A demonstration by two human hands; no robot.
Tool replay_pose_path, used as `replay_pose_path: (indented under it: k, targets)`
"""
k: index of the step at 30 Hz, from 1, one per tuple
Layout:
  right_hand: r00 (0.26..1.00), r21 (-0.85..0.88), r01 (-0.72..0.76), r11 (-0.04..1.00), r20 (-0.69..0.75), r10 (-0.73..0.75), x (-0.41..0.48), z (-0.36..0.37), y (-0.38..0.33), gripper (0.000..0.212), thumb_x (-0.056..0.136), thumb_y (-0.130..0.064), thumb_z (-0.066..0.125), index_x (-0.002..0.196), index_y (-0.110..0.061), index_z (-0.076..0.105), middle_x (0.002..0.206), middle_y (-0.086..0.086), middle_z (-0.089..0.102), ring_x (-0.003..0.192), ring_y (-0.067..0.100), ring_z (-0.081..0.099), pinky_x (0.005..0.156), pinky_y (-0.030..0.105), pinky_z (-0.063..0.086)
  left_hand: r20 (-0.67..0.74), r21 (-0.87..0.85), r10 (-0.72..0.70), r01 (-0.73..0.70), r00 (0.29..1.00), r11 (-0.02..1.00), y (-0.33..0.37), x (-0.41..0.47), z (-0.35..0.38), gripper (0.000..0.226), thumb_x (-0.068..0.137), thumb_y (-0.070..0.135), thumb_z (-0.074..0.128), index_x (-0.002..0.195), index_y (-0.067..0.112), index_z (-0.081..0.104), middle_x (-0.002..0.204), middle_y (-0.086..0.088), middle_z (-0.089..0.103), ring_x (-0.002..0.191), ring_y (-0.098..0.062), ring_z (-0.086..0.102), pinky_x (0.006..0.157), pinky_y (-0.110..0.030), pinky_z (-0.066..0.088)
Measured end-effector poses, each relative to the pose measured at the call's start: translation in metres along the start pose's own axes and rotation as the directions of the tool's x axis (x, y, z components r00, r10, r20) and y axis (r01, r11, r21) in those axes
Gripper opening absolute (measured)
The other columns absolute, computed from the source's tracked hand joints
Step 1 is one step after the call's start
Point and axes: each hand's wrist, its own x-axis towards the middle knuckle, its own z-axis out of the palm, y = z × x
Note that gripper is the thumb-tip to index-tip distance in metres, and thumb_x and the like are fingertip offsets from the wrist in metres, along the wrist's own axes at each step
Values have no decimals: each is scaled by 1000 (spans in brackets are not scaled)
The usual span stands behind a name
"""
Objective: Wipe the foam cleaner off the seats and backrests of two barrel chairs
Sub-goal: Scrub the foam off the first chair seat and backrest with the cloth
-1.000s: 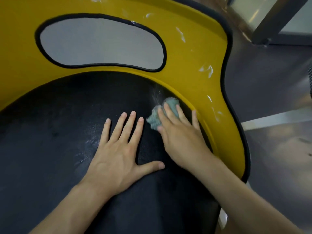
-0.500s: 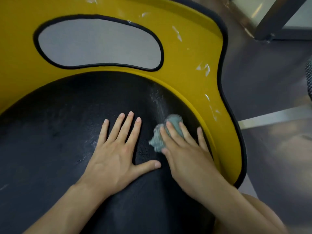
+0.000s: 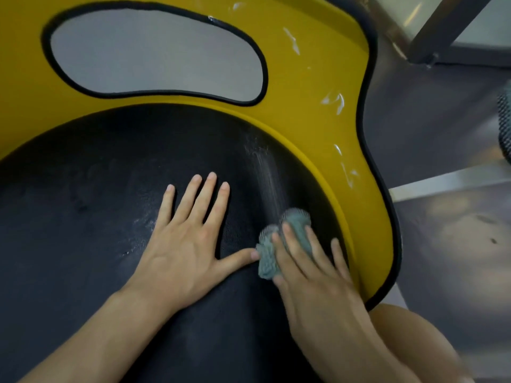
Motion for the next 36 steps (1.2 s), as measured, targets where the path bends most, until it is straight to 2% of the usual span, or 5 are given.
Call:
replay_pose_path:
  k: [8, 15, 19, 26, 36]
  targets:
    - [997, 34, -83, 996, -5, 83, 81, -21, 8, 59, 107, -41, 15, 161, -27, -2, 168, -9, -8, 155, 21, -9, 122, 57, -5, -37, 9, 3, -3, 999, 1000, -2, -4, 5, 94, 94, 83, 11, 164, 19, 10, 171, -6, 4, 158, -22, -4, 126, -55, 4]
    - [997, -12, -77, 997, -1, 77, 53, -16, 1, 59, 105, -37, 15, 161, -24, 6, 169, -4, 1, 155, 24, 2, 124, 52, 3, -35, 18, 3, -2, 999, 1000, -3, -10, 4, 93, 95, 82, 11, 164, 19, 7, 171, -6, 1, 158, -22, -7, 126, -54, 2]
    - [999, -1, -37, 999, 33, 37, -18, 5, -9, 60, 89, -36, 40, 143, -17, 55, 150, 3, 51, 135, 30, 51, 105, 54, 31, -51, 25, -1, 3, 999, 1000, -2, -10, 5, 79, 103, 67, 15, 164, 17, 12, 171, -7, 6, 158, -24, -2, 126, -54, 4]
    - [996, 35, -92, 995, 11, 91, 79, -23, -1, 58, 107, -39, 16, 160, -28, -6, 168, -7, -10, 154, 22, -11, 123, 56, -4, -61, 32, 1, 1, 998, 999, -2, -11, 7, 77, 103, 66, 14, 164, 19, 8, 171, -6, 3, 158, -22, -5, 126, -53, 3]
    - [999, 10, -27, 1000, -22, 27, 16, -3, -19, 60, 97, -36, 31, 153, -19, 39, 160, 2, 37, 146, 29, 36, 116, 56, 24, -59, 44, -7, 9, 998, 999, -1, -11, 6, 76, 103, 63, 15, 163, 17, 14, 170, -7, 8, 158, -24, 1, 125, -53, 6]
